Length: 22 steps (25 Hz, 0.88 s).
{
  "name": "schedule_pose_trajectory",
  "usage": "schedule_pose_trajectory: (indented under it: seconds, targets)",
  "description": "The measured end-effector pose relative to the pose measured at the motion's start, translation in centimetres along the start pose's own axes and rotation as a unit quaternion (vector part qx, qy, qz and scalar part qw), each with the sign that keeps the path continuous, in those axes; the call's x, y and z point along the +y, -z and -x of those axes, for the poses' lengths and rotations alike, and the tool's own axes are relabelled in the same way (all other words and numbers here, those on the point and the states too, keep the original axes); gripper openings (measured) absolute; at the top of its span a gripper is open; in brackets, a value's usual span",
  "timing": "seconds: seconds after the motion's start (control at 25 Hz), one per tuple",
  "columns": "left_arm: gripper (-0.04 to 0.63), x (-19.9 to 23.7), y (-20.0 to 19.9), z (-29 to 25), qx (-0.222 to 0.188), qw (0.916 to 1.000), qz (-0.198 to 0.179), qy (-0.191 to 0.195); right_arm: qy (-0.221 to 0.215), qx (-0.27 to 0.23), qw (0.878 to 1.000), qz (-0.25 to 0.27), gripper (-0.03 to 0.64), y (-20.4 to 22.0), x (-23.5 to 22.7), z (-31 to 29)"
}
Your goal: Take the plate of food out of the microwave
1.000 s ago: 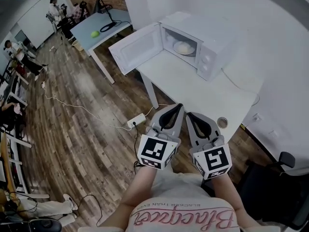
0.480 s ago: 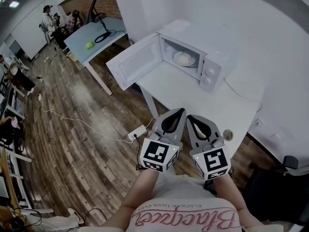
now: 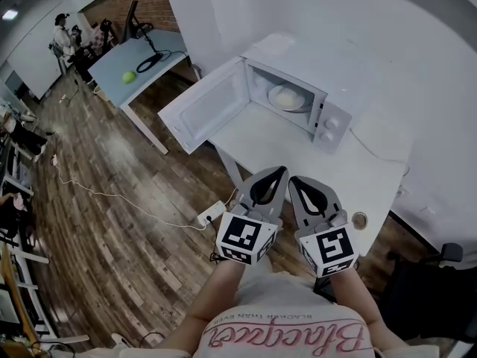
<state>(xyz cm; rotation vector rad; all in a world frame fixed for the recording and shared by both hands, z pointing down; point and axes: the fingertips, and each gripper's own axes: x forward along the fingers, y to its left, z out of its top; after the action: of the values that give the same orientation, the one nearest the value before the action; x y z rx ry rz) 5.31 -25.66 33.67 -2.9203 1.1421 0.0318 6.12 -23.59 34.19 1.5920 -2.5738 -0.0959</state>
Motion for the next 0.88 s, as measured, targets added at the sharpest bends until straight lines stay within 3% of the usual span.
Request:
schedule_pose_trajectory:
  seconds: [0.48, 0.88]
  targets:
    - [0.005, 4.5, -0.8, -2.1, -0.012, 0.9984, 0.020, 0.051, 0.051, 0.019, 0.998, -0.013, 0.011, 0.0, -1.2, -4.7]
    - [0.006, 8.9, -0.3, -4.2, -0.006, 0.9971, 0.015, 0.074, 0.099, 0.026, 0.994, -0.029, 0.011, 0.2, -2.6, -8.8]
